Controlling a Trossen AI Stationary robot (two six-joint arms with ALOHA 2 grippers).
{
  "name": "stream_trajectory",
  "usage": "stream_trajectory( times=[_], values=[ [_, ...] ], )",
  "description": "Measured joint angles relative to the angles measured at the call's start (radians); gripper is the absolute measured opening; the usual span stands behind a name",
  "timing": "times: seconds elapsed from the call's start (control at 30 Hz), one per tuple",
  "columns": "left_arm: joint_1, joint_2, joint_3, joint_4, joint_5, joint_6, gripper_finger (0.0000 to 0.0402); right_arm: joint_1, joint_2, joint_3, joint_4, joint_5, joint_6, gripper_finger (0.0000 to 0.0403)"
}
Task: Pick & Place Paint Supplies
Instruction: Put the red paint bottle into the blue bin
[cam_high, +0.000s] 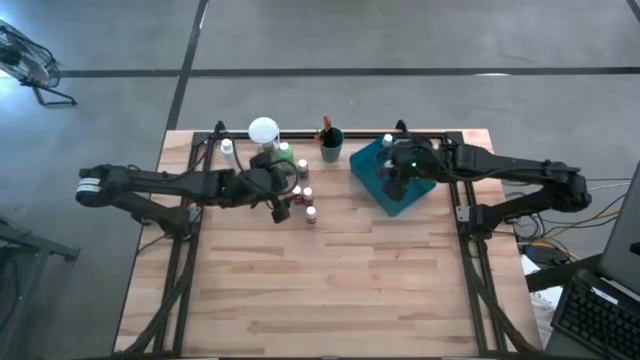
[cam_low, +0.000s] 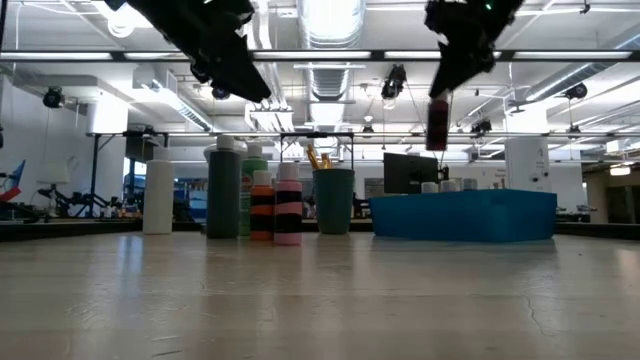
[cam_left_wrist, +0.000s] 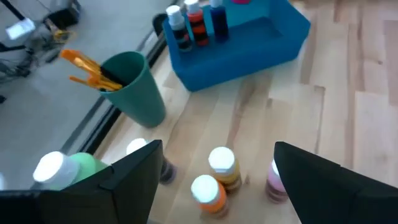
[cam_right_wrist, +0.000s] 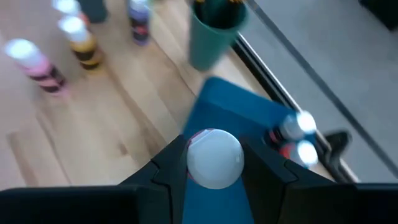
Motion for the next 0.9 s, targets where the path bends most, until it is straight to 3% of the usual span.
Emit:
stream_trajectory(
  times=[0.43, 0.9],
  values=[
    [0.000, -0.067, -0.088, 0.076, -0.208, -0.013, 0.0310, -0.106, -0.175, -0.255, 0.012, -0.004, 0.148, 0.0116],
    [0.000, -0.065, -0.103, 0.094, -0.219, -0.017, 0.0310, -0.233, -0.194, -0.346, 0.054, -0.047, 0.185, 0.0116]
  ],
)
